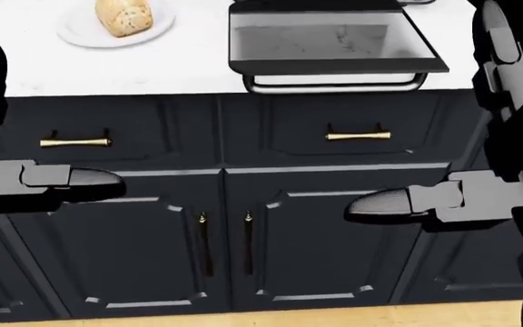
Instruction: Place the bread on the rack of the toaster oven.
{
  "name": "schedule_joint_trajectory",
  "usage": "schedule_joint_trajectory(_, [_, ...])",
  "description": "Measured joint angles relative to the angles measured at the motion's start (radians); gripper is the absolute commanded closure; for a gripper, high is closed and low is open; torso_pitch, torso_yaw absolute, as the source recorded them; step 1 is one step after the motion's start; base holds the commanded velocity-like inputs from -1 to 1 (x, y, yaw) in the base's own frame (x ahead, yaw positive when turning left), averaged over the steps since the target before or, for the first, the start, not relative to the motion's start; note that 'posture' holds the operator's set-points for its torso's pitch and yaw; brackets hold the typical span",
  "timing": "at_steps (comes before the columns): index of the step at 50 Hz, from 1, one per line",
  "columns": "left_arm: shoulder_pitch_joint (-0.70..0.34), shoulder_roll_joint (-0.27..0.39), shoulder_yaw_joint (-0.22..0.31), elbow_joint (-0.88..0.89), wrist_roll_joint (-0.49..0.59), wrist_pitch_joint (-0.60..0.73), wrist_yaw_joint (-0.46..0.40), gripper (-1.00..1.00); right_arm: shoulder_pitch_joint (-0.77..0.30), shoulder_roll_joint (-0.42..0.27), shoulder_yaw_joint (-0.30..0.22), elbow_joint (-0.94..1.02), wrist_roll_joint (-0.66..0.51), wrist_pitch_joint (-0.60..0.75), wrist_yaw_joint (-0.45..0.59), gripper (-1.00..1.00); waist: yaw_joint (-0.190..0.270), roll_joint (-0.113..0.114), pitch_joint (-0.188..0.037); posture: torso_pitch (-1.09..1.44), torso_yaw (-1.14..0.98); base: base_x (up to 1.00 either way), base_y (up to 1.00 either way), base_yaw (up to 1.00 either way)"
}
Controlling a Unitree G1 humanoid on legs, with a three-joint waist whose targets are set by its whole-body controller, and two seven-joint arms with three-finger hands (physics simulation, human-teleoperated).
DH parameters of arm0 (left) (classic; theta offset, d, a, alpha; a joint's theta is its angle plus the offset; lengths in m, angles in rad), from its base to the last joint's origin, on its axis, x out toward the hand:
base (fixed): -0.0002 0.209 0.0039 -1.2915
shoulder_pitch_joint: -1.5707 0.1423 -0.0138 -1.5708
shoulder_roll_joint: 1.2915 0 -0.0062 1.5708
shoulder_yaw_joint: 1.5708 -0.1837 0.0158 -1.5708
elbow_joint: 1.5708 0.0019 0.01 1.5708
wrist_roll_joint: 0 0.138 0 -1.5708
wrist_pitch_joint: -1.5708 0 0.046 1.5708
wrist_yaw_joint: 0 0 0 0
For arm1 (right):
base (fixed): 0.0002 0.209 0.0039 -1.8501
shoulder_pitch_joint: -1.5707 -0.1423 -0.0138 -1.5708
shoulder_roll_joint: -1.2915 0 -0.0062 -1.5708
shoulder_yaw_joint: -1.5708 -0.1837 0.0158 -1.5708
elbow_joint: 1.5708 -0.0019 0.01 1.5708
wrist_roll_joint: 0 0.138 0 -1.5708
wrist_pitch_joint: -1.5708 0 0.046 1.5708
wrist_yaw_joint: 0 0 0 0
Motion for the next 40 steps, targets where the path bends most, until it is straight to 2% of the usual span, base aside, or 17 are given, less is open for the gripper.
schedule_joint_trajectory(3, [-0.006, 0.007, -0.001, 0.000, 0.005, 0.013, -0.003, -1.00, 0.004, -0.009, -0.016, -0.008, 0.025, 0.001, -0.017, -1.00, 0.003, -0.006, 0.003, 0.00, 0.00, 0.50, 0.00, 0.00])
schedule_joint_trajectory(7, [-0.014, 0.013, -0.006, -0.002, 0.025, 0.008, -0.005, -1.00, 0.018, -0.020, -0.024, -0.026, 0.046, -0.013, -0.034, -1.00, 0.009, -0.016, -0.009, 0.00, 0.00, 0.51, 0.00, 0.00])
schedule_joint_trajectory(11, [-0.021, 0.009, -0.013, 0.000, 0.047, 0.000, -0.010, -1.00, 0.040, -0.021, -0.041, -0.049, 0.065, -0.015, -0.045, -1.00, 0.019, -0.044, -0.013, 0.00, 0.00, 0.51, 0.00, 0.00])
schedule_joint_trajectory(12, [-0.026, 0.007, -0.014, 0.001, 0.051, -0.001, -0.011, -1.00, 0.037, -0.025, -0.047, -0.056, 0.070, -0.009, -0.048, -1.00, 0.016, -0.055, -0.010, 0.00, 0.00, 0.52, 0.00, 0.00])
schedule_joint_trajectory(13, [-0.023, -0.001, -0.021, 0.004, 0.054, -0.002, -0.013, -1.00, 0.041, -0.029, -0.055, -0.059, 0.074, -0.004, -0.052, -1.00, 0.008, -0.039, 0.008, 0.00, 0.00, 0.52, 0.00, 0.00])
schedule_joint_trajectory(14, [-0.019, -0.004, -0.028, 0.010, 0.054, 0.005, -0.017, -1.00, 0.047, -0.029, -0.063, -0.056, 0.077, 0.003, -0.056, -1.00, -0.001, -0.040, 0.029, 0.00, 0.00, 0.50, 0.00, 0.00])
schedule_joint_trajectory(15, [-0.020, -0.004, -0.033, 0.015, 0.051, 0.016, -0.021, -1.00, 0.052, -0.029, -0.070, -0.053, 0.079, 0.012, -0.062, -1.00, -0.007, -0.056, 0.035, 0.00, 0.00, 0.49, 0.00, 0.00])
schedule_joint_trajectory(18, [-0.027, 0.008, -0.020, -0.004, 0.049, 0.038, -0.027, -1.00, 0.049, -0.037, -0.080, -0.057, 0.090, 0.017, -0.076, -1.00, -0.015, -0.079, 0.013, 0.00, 0.00, 0.47, 0.00, 0.00])
schedule_joint_trajectory(24, [-0.040, 0.017, -0.003, -0.043, 0.066, 0.016, -0.018, -1.00, 0.052, -0.079, -0.094, -0.080, 0.143, -0.012, -0.110, -1.00, -0.031, -0.034, 0.003, 0.00, 0.00, 0.45, 0.00, 0.00])
schedule_joint_trajectory(26, [-0.047, 0.022, -0.006, -0.048, 0.065, 0.019, -0.023, -1.00, 0.055, -0.096, -0.098, -0.074, 0.164, -0.014, -0.127, -1.00, -0.031, -0.009, -0.006, 0.00, 0.00, 0.22, 0.01, 0.00])
schedule_joint_trajectory(27, [-0.049, 0.024, -0.004, -0.051, 0.065, 0.020, -0.025, -1.00, 0.054, -0.108, -0.096, -0.072, 0.172, -0.016, -0.136, -1.00, -0.023, 0.016, -0.012, 0.00, 0.00, 0.02, 0.00, 0.00])
schedule_joint_trajectory(28, [-0.045, 0.027, -0.001, -0.050, 0.066, 0.022, -0.026, -1.00, 0.060, -0.105, -0.091, -0.070, 0.181, -0.015, -0.144, -1.00, -0.023, 0.010, -0.010, 0.00, 0.00, 0.00, 0.00, 0.00])
schedule_joint_trajectory(29, [-0.036, 0.026, 0.005, -0.046, 0.069, 0.028, -0.025, -1.00, 0.065, -0.108, -0.084, -0.064, 0.190, -0.010, -0.148, -1.00, -0.020, 0.008, 0.008, 0.00, 0.00, 0.00, 0.00, 0.00])
schedule_joint_trajectory(31, [-0.028, 0.026, 0.012, -0.035, 0.077, 0.047, -0.022, -1.00, 0.070, -0.114, -0.082, -0.056, 0.205, 0.001, -0.153, -1.00, -0.014, 0.023, 0.030, 0.00, 0.00, 0.00, 0.00, 0.00])
schedule_joint_trajectory(32, [-0.032, 0.027, 0.011, -0.032, 0.079, 0.055, -0.021, -1.00, 0.071, -0.113, -0.083, -0.055, 0.205, 0.004, -0.156, -1.00, -0.015, 0.018, 0.030, 0.00, 0.00, 0.00, 0.12, 0.00])
schedule_joint_trajectory(35, [-0.038, 0.029, 0.009, -0.036, 0.084, 0.062, -0.023, -1.00, 0.069, -0.111, -0.084, -0.058, 0.197, -0.002, -0.155, -1.00, -0.010, -0.014, -0.003, 0.00, 0.00, 0.00, 0.13, 0.00])
schedule_joint_trajectory(40, [-0.066, 0.042, 0.022, -0.087, 0.081, 0.069, -0.031, -1.00, 0.064, -0.129, -0.104, -0.080, 0.208, -0.034, -0.161, -1.00, -0.011, -0.075, -0.012, 0.00, 0.00, 0.00, 0.13, 0.00])
